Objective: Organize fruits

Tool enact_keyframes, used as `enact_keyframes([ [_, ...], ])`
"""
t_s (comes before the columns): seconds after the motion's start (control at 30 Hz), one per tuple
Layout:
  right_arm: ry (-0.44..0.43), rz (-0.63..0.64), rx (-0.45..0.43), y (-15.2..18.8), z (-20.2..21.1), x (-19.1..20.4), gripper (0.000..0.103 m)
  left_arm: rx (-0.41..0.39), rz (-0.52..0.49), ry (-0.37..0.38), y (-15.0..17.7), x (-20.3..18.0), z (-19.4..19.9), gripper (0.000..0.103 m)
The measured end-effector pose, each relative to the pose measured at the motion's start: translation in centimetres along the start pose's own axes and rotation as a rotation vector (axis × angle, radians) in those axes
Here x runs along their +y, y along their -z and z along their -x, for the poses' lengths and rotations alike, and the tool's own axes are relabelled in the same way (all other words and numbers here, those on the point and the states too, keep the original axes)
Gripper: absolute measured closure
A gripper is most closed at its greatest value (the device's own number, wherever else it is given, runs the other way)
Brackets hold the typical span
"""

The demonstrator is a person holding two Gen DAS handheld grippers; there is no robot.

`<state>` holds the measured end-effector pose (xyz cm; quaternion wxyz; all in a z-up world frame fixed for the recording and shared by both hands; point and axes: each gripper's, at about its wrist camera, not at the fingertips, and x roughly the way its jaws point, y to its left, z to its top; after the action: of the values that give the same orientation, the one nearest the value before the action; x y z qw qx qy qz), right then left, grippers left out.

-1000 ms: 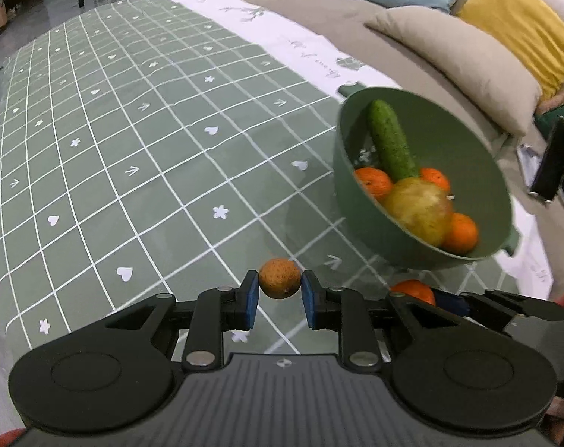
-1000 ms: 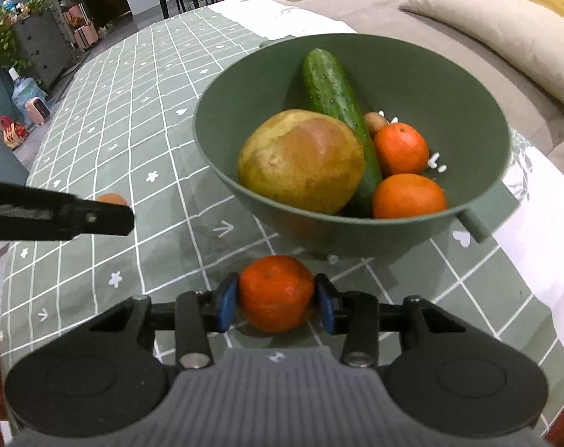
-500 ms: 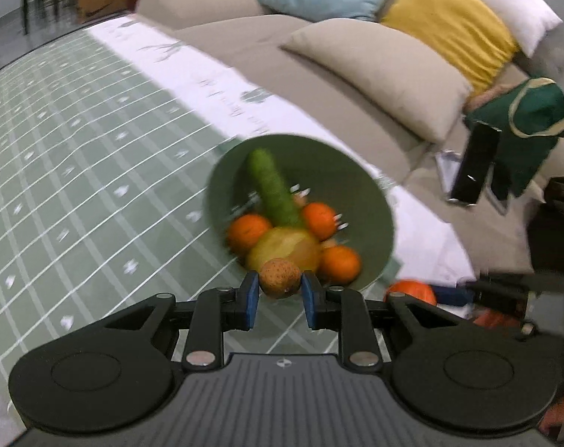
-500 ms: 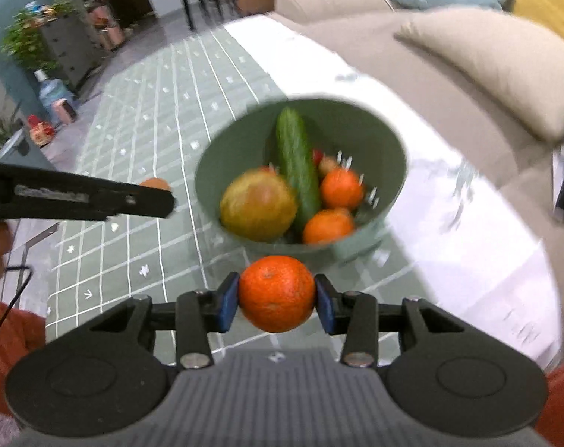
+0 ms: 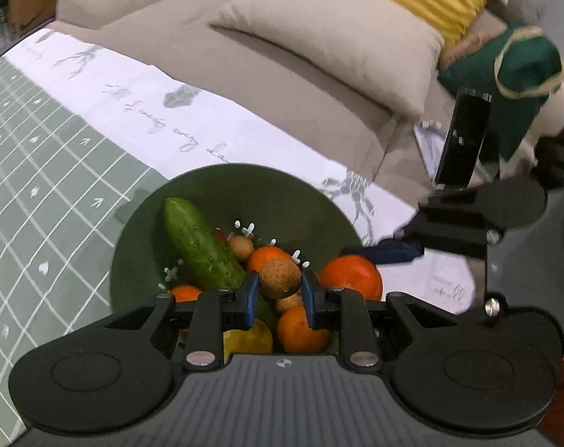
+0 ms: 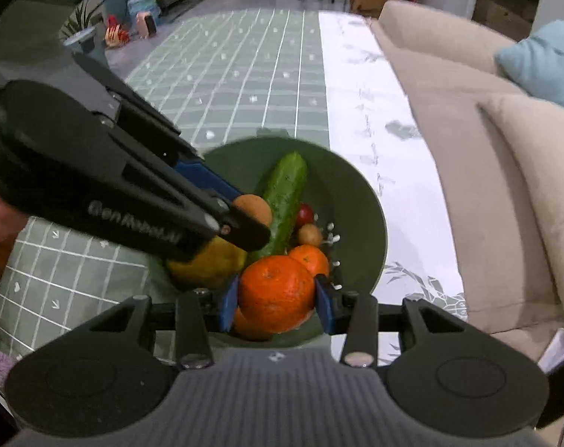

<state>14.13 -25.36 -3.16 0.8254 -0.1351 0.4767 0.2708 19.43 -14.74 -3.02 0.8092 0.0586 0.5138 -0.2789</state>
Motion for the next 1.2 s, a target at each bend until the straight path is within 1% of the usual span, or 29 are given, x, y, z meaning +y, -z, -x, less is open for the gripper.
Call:
enact_keyframes([
  [0.07,0.001,0.034,0.026,-0.1,-1.0,-0.4,0.064,0.013,-0.041,-0.005,-0.1,-0.3,-0.8,0.076],
  [0.17,-0.018,0.088,0.060,-0.1,-1.7,-0.5,0.064,0.029,-0.035,0.015,-0.4,0.0,-1.8,0.076],
  [0.27,-0.032,0.129,0.083,0.0,-2.3,-0.8,0.064,0.039,-0.038,0.015,-0.7,0.2,-2.8,0.076],
  [0.43,-0.084,0.144,0.095,0.2,-2.8,-1.3,0.064,0.053,-0.094,0.008,-0.6,-0.1,-3.7,0.076],
  [0.57,-0.121,0.142,0.098,0.4,-3.0,-1.4,0.063,0.073,-0.089,0.012,-0.4,0.2,-4.6,0.076],
  [0.67,-0.126,0.140,0.097,0.4,-3.1,-1.4,0.063,0.085,-0.084,0.015,-0.2,0.4,-4.9,0.076],
  [0.7,-0.128,0.137,0.097,0.4,-3.1,-1.4,0.063,0.090,-0.084,0.018,-0.1,0.4,-4.9,0.075],
  [0.73,-0.131,0.133,0.097,0.4,-3.0,-1.5,0.063,0.091,-0.084,0.018,-0.1,0.4,-5.0,0.071],
  [0.83,-0.135,0.125,0.097,0.3,-2.8,-1.5,0.063,0.091,-0.062,0.036,0.0,0.7,-4.8,0.065],
  [0.87,-0.135,0.122,0.099,0.3,-2.8,-1.5,0.062,0.092,-0.050,0.042,-0.1,0.9,-4.8,0.065],
  [0.9,-0.133,0.119,0.099,0.2,-2.7,-1.5,0.056,0.092,-0.040,0.044,-0.1,1.0,-4.7,0.065],
  [0.97,-0.119,0.113,0.088,0.0,-2.3,-1.4,0.049,0.093,-0.023,0.041,-0.1,1.1,-4.5,0.065],
  [1.03,-0.106,0.115,0.083,-0.2,-1.9,-1.2,0.049,0.077,-0.029,0.026,0.1,1.1,-3.7,0.062],
  [1.13,-0.099,0.104,0.065,-0.2,-0.9,-1.0,0.049,0.037,-0.022,0.015,0.5,1.3,-1.8,0.062],
  [1.2,-0.091,0.075,0.049,-0.1,-0.1,-1.1,0.048,0.002,-0.015,-0.013,0.9,1.3,-0.4,0.062],
])
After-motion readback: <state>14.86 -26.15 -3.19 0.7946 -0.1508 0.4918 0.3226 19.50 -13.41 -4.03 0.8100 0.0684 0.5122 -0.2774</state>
